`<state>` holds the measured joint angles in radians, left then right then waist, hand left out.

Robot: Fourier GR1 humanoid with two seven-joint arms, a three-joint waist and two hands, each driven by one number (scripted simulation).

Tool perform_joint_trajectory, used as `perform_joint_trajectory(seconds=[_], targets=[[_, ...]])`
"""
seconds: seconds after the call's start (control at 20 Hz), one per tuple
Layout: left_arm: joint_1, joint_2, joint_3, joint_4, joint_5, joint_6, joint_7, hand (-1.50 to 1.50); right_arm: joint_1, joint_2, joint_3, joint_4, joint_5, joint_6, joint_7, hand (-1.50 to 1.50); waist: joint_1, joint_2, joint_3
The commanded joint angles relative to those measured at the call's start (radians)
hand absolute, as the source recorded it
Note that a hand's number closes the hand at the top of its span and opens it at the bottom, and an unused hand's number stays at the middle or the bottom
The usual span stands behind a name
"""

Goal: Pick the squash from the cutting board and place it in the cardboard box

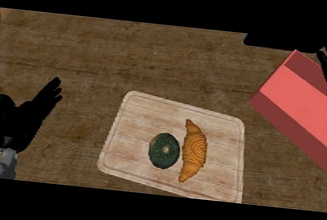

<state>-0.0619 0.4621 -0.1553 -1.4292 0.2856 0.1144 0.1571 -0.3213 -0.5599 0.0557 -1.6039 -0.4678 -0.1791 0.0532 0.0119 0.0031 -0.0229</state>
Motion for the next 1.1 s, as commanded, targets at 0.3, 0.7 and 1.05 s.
perform_joint_trajectory(seconds=[0.3,0.7,1.05], targets=[[0.018,-0.024,0.105,-0.103,0.096,0.008,-0.004,0.0,-0.006,-0.093,0.189,-0.105,0.414,-0.151,0.054,-1.5,-0.019,-0.026,0.009],[0.05,-0.028,0.141,-0.175,0.135,-0.002,0.034,0.0,0.232,0.162,0.451,-0.436,0.62,-0.325,-0.2,-1.5,-0.022,-0.01,0.022],[0.05,-0.04,0.142,-0.17,0.119,0.006,0.008,0.0,0.167,-0.14,0.511,-0.461,0.847,-0.097,0.228,-1.5,-0.028,-0.018,0.014]])
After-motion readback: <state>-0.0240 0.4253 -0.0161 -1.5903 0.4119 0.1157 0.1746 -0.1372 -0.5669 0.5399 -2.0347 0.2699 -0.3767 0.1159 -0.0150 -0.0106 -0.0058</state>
